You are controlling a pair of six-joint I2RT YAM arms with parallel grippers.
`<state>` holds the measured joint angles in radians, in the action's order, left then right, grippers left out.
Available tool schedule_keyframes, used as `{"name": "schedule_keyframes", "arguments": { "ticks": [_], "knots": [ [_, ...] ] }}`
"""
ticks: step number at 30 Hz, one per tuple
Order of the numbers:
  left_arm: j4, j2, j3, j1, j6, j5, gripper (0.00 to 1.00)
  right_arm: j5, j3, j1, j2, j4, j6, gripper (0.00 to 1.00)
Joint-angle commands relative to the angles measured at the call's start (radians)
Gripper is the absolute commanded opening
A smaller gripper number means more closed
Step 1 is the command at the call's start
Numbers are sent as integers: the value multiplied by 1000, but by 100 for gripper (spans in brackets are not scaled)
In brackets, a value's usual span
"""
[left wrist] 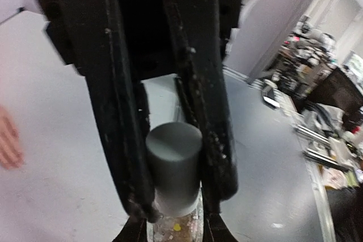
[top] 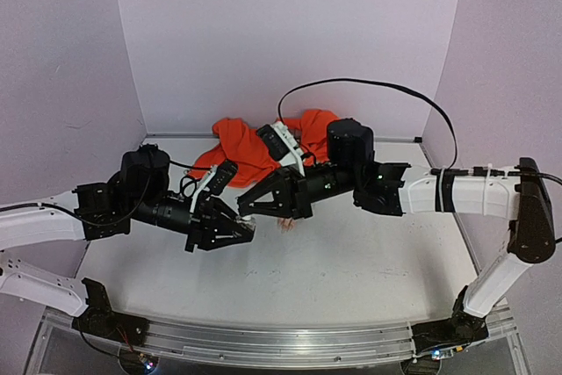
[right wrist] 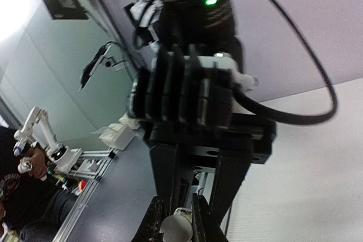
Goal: Paint the nails
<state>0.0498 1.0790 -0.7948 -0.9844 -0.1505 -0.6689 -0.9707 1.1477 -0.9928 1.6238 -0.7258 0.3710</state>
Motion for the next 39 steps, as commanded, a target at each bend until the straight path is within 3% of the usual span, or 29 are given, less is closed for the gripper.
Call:
{"name": "schedule_keyframes", "arguments": {
  "ticks": [1, 3, 5, 6, 8, 12, 15, 16, 19, 20, 25, 28, 31, 39],
  "knots": [
    [105, -30, -49, 10, 10, 722, 0, 322, 9, -24, -5, 44, 65, 0],
    [201, 0, -77, 10, -34, 1018, 0, 769, 85, -78, 36, 254, 93, 0],
    [227, 39, -105, 10, -15, 1115, 0, 1243, 201, -187, 90, 485, 182, 0],
    [225, 53, -111, 10, -16, 1119, 0, 1370, 217, -243, 98, 498, 219, 0],
    [175, 56, -101, 11, -10, 1071, 0, 1426, 214, -294, 97, 448, 265, 0],
    [90, 36, -58, 10, 23, 941, 0, 1299, 128, -296, 43, 249, 203, 0],
    [84, 13, -36, 10, 51, 844, 0, 1227, 105, -265, -16, 235, 150, 6],
    [83, 0, -24, 10, 60, 806, 0, 1187, 96, -248, -37, 236, 121, 13],
    [81, -33, 1, 10, 78, 656, 0, 1043, 48, -177, -115, 234, 37, 55],
    [81, -43, 6, 10, 82, 598, 0, 972, 26, -146, -138, 225, 18, 65],
    [37, -95, 20, 11, 86, 346, 0, 504, -177, -17, -255, -31, 6, 87],
    [-4, -100, 8, 10, 77, 186, 0, 310, -212, -5, -251, -127, 14, 88],
    [-23, -78, -19, 10, 62, 55, 0, 176, -204, -6, -216, -201, 45, 83],
    [-41, 1, -71, 9, 32, -89, 0, 37, -153, -7, -124, -298, 104, 63]
  ]
}}
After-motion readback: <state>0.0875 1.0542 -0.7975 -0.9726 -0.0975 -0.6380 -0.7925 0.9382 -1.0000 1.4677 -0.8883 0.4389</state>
